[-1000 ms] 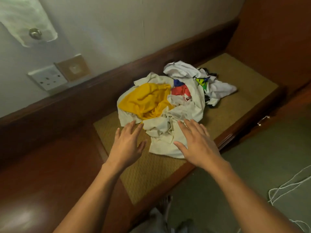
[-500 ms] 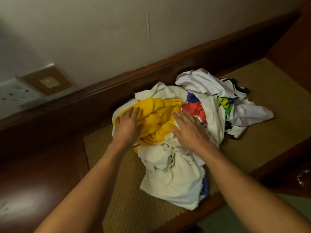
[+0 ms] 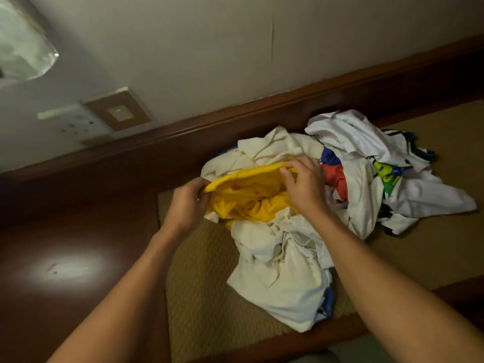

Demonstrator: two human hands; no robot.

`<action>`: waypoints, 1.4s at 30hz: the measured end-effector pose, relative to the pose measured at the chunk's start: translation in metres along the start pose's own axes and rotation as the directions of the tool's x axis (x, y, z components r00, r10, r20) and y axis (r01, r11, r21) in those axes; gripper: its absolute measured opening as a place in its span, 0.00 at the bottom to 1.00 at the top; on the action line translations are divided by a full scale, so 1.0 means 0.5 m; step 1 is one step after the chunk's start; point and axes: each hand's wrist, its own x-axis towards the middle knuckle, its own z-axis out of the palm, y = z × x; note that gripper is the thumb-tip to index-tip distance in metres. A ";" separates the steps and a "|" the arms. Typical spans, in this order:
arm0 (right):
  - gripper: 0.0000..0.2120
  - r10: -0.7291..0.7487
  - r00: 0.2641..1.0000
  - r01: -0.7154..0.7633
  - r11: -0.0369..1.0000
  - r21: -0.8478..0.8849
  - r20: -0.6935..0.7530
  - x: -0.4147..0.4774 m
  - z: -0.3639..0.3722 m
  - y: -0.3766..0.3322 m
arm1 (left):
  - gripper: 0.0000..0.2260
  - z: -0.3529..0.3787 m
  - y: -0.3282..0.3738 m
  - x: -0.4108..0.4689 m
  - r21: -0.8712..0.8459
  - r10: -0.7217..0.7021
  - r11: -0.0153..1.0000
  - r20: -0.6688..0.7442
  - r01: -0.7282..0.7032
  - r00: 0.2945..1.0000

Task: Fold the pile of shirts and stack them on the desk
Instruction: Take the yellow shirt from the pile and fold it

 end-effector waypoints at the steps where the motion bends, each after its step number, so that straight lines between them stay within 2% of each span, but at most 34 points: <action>1: 0.06 0.010 1.000 -0.009 0.994 0.111 -0.009 -0.001 -0.016 -0.030 | 0.07 -0.030 -0.005 -0.016 -0.019 -0.017 1.000 -0.047 0.016 0.999; 4: 0.07 0.009 0.995 -0.044 0.935 0.353 0.103 -0.005 -0.062 -0.144 | 0.11 -0.129 -0.032 -0.074 -0.030 -0.053 0.998 -0.107 0.050 0.993; 6: 0.06 -0.065 0.976 -0.017 0.929 0.369 0.208 -0.016 -0.075 -0.218 | 0.14 -0.198 -0.062 -0.117 0.056 -0.028 0.998 -0.077 0.032 0.997; 8: 0.06 -0.136 0.929 0.009 0.938 0.347 0.345 -0.035 -0.077 -0.290 | 0.17 -0.264 -0.101 -0.164 0.199 -0.020 0.980 0.013 0.017 1.000; 11: 0.13 -0.213 0.783 0.167 0.977 0.132 0.585 -0.078 -0.065 -0.386 | 0.14 -0.362 -0.177 -0.246 0.309 -0.062 0.950 0.052 0.043 0.997; 14: 0.09 -0.146 0.681 0.362 0.919 -0.157 0.718 -0.150 -0.026 -0.457 | 0.12 -0.460 -0.257 -0.340 0.326 -0.069 0.943 -0.020 0.072 0.997; 16: 0.08 -0.100 0.688 0.363 0.905 -0.222 0.719 -0.209 0.007 -0.488 | 0.12 -0.521 -0.311 -0.408 0.338 -0.081 0.937 -0.025 0.085 0.996; 17: 0.10 -0.100 0.703 0.323 0.927 -0.191 0.704 -0.238 0.024 -0.503 | 0.11 -0.548 -0.337 -0.445 0.343 -0.089 0.935 -0.014 0.088 0.996; 20: 0.16 -0.160 0.790 0.154 0.986 0.061 0.592 -0.319 0.062 -0.566 | 0.12 -0.619 -0.404 -0.557 0.328 -0.148 0.935 0.019 0.134 0.989; 22: 0.11 -0.161 0.834 0.096 0.984 0.150 0.527 -0.362 0.073 -0.623 | 0.14 -0.662 -0.441 -0.619 0.302 -0.202 0.934 0.001 0.192 0.979; 24: 0.04 -0.158 0.844 0.060 0.977 0.203 0.512 -0.397 0.079 -0.675 | 0.15 -0.699 -0.477 -0.665 0.315 -0.257 0.914 -0.037 0.255 0.966; 27: 0.06 -0.180 0.834 0.021 0.955 0.297 0.522 -0.432 0.077 -0.747 | 0.10 -0.728 -0.507 -0.710 0.411 -0.353 0.848 -0.032 0.334 0.935; 29: 0.07 -0.196 0.814 -0.016 0.934 0.358 0.547 -0.448 0.074 -0.792 | 0.12 -0.715 -0.498 -0.722 0.296 -0.294 0.916 0.031 0.272 0.955; 31: 0.09 -0.219 0.782 -0.021 0.927 0.375 0.583 -0.460 0.077 -0.834 | 0.19 -0.672 -0.466 -0.716 0.057 -0.149 0.988 0.077 0.145 0.986; 33: 0.10 -0.249 0.744 0.014 0.934 0.358 0.620 -0.470 0.087 -0.871 | 0.26 -0.611 -0.431 -0.691 -0.105 -0.025 0.994 0.102 0.036 0.994; 35: 0.10 -0.256 0.719 0.028 0.940 0.341 0.646 -0.477 0.096 -0.901 | 0.28 -0.547 -0.402 -0.663 -0.216 0.046 0.976 0.132 -0.017 0.990; 36: 0.10 -0.252 0.717 0.028 0.942 0.335 0.650 -0.478 0.099 -0.908 | 0.25 -0.519 -0.392 -0.649 -0.249 0.061 0.968 0.128 -0.028 0.990; 39: 0.12 -0.234 0.727 0.007 0.943 0.333 0.645 -0.467 0.093 -0.900 | 0.04 -0.474 -0.391 -0.618 -0.288 0.021 0.958 0.017 -0.015 1.000; 42: 0.19 -0.206 0.722 0.072 0.972 0.224 0.660 -0.444 0.086 -0.855 | 0.05 -0.485 -0.405 -0.604 -0.292 -0.040 0.956 -0.044 0.026 0.998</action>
